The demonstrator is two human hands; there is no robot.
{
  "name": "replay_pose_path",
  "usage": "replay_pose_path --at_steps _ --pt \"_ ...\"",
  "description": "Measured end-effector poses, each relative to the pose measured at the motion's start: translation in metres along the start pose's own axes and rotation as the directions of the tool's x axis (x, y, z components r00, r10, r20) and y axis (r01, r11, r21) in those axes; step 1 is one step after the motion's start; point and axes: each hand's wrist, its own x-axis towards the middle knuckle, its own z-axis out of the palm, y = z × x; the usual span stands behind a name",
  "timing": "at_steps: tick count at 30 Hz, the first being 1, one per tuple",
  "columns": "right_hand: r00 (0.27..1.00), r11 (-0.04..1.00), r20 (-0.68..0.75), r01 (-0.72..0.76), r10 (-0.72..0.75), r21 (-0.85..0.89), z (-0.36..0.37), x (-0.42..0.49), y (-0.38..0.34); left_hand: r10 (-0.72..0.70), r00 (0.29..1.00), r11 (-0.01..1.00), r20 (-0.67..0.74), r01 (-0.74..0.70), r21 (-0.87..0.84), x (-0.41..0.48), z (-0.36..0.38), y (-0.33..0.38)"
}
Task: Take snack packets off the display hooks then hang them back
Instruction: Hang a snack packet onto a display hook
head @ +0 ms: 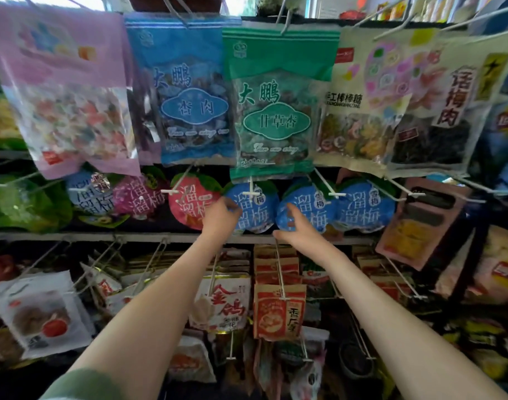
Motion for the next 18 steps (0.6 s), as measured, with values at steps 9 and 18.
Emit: replay_pose_path --at_steps 9,18 --pt "0.999 1.000 0.030 0.018 -0.018 0.013 0.008 -0.001 -0.008 -0.039 0.998 0.991 0.055 0.046 -0.128 0.007 -0.005 -0.005" --pt "0.994 0.990 -0.110 0.036 -0.021 0.136 0.014 0.019 -0.010 0.047 0.996 0.897 0.079 -0.007 -0.443 -0.015 0.006 0.007"
